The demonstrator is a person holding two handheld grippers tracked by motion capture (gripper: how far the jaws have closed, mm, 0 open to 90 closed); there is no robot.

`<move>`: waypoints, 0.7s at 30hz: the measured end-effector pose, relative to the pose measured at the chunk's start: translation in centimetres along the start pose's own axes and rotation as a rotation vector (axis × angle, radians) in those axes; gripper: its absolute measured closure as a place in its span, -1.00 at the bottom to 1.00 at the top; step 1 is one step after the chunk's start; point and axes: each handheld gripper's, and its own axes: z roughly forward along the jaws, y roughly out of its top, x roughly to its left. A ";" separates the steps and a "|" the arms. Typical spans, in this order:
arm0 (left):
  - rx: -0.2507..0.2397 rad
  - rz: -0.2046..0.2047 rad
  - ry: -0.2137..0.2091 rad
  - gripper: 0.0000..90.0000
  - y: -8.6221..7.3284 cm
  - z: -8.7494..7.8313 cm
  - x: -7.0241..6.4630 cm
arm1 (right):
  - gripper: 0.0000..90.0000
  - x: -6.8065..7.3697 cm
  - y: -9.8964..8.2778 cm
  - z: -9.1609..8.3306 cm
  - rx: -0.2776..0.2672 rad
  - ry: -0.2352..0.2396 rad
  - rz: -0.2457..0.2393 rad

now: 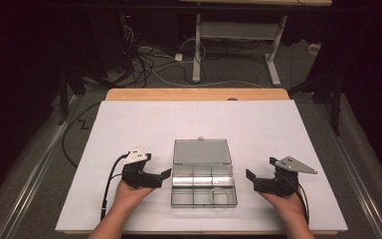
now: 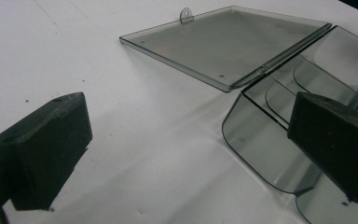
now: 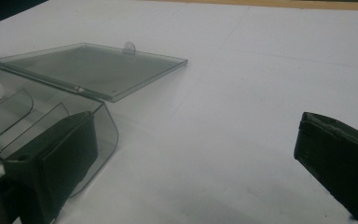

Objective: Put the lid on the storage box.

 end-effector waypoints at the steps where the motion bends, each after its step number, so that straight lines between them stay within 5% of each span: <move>1: -0.002 -0.004 -0.001 -1.00 0.2 0.1 0.1 | -0.98 -0.1 0.1 0.2 0.004 0.001 0.006; 21: -0.007 -0.044 -0.019 -1.00 2.4 2.4 1.7 | -0.98 0.8 3.7 4.2 0.039 0.047 -0.003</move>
